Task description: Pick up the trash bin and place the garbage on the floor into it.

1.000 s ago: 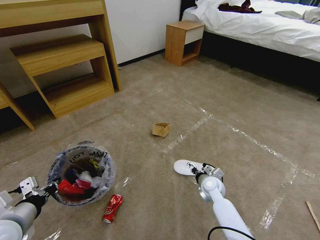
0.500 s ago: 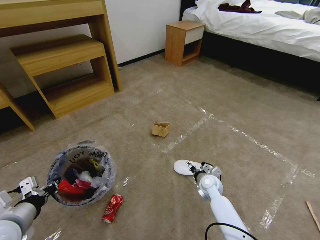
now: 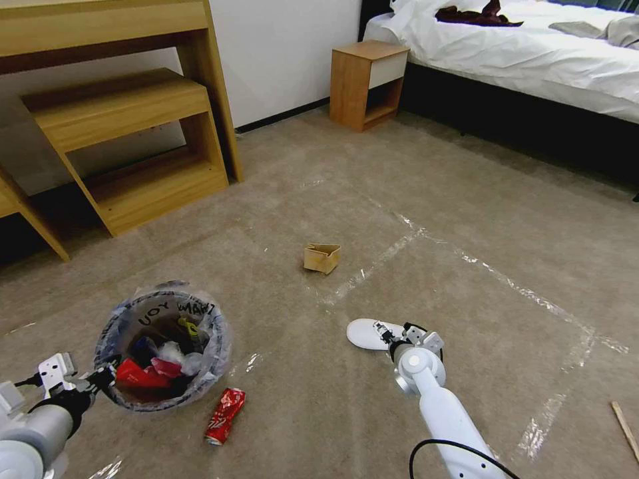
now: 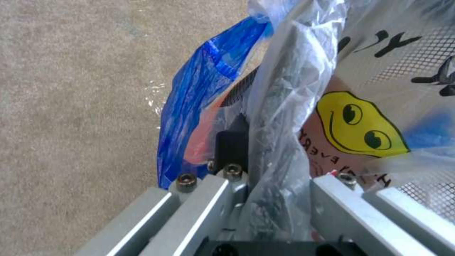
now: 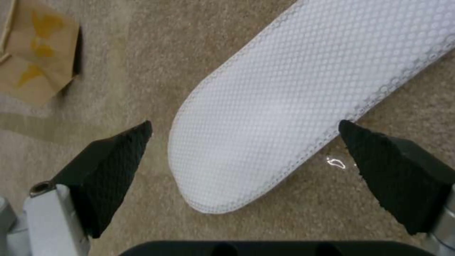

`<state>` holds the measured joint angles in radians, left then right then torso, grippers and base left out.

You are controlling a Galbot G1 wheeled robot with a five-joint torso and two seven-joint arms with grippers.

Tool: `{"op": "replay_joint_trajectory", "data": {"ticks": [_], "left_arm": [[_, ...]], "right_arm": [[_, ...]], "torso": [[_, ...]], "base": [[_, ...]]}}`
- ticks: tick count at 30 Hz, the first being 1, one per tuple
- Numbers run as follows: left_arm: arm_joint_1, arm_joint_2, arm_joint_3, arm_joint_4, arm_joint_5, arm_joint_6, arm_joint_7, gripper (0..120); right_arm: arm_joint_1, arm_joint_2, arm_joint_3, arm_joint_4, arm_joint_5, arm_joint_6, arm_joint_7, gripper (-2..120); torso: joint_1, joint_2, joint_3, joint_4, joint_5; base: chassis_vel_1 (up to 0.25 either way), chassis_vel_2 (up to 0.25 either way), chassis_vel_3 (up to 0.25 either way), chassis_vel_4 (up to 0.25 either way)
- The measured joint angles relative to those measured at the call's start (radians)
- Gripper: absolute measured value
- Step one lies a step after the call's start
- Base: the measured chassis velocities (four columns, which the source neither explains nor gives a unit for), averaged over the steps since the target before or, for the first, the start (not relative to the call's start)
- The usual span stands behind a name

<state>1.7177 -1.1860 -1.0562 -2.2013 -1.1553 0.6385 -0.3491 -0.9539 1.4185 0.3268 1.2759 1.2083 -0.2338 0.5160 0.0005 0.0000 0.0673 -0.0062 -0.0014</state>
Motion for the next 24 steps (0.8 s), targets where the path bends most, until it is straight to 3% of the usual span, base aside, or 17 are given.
{"op": "replay_joint_trajectory", "data": {"ticks": [24], "left_arm": [[-0.009, 0.0, 0.005, 0.012, 0.001, -0.003, 0.002, 0]], "right_arm": [[-0.01, -0.008, 0.023, -0.023, -0.036, 0.007, 0.0, 100]], "torso": [[0.0, 0.0, 0.0, -0.0001, 0.0001]], "base": [[0.0, 0.0, 0.0, 0.0]]}}
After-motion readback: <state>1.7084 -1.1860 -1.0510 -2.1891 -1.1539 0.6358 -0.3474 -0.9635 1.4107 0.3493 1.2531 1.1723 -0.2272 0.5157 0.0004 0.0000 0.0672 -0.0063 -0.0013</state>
